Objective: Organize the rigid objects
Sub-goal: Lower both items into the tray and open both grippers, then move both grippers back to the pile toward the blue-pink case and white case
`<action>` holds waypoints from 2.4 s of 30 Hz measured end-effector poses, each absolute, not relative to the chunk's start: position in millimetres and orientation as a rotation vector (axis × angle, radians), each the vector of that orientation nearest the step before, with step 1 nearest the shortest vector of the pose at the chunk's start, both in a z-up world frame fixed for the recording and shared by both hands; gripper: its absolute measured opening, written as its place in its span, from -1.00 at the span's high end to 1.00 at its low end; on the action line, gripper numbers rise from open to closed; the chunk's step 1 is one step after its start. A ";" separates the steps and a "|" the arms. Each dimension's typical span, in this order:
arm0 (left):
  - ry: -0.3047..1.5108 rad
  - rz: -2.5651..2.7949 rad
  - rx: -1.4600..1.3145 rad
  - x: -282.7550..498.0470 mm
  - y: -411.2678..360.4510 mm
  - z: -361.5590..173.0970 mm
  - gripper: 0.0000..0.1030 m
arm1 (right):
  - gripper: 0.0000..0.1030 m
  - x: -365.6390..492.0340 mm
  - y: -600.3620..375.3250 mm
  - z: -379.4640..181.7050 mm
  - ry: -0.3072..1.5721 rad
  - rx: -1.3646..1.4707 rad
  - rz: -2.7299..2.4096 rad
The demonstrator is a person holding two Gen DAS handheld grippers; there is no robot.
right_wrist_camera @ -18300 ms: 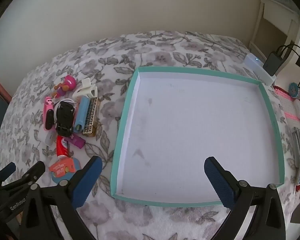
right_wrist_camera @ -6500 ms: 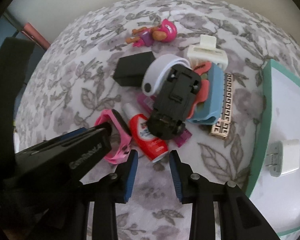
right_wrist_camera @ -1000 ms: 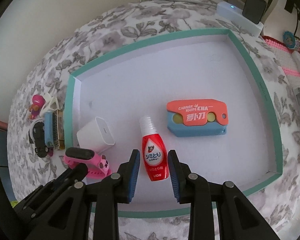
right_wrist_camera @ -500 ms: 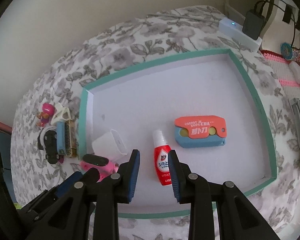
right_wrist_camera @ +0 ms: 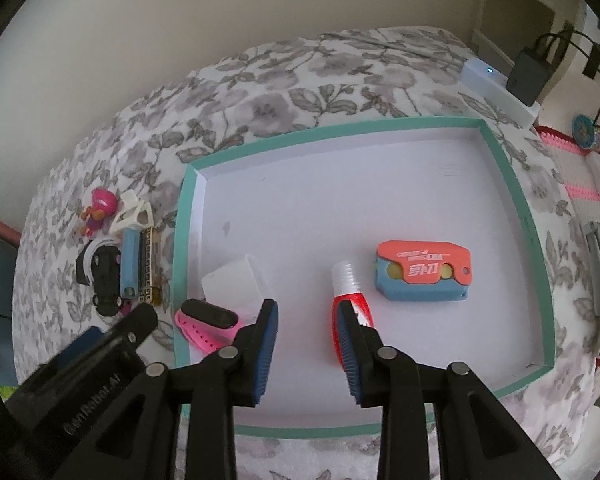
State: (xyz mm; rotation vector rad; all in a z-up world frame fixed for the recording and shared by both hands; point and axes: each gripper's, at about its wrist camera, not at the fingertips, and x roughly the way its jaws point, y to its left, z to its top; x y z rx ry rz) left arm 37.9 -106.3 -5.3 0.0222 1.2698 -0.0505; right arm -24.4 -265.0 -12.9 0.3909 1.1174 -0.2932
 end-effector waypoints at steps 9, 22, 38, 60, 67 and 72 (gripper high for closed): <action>1.285 0.031 0.012 45.6 -87.2 -17.8 -0.75 | -0.42 -18.2 -257.4 -19.8 1.131 0.343 -0.296; 1.247 0.023 0.022 67.7 -79.1 -7.1 -0.81 | -0.93 -12.5 -252.4 -18.7 1.096 0.305 -0.318; 1.179 0.095 0.006 115.2 -27.0 11.7 -0.82 | -0.98 37.0 -205.2 6.0 1.020 0.206 -0.241; 1.246 0.165 -0.158 139.6 41.4 -13.7 -0.81 | -0.21 95.4 -136.1 -32.0 1.095 0.239 0.014; 1.259 0.064 -0.155 144.0 23.6 -15.4 -0.81 | 0.13 97.5 -149.3 -49.0 1.141 0.322 0.013; 1.273 -0.008 -0.148 143.7 8.9 -19.6 -0.80 | 0.24 97.1 -151.2 -52.6 1.146 0.379 0.041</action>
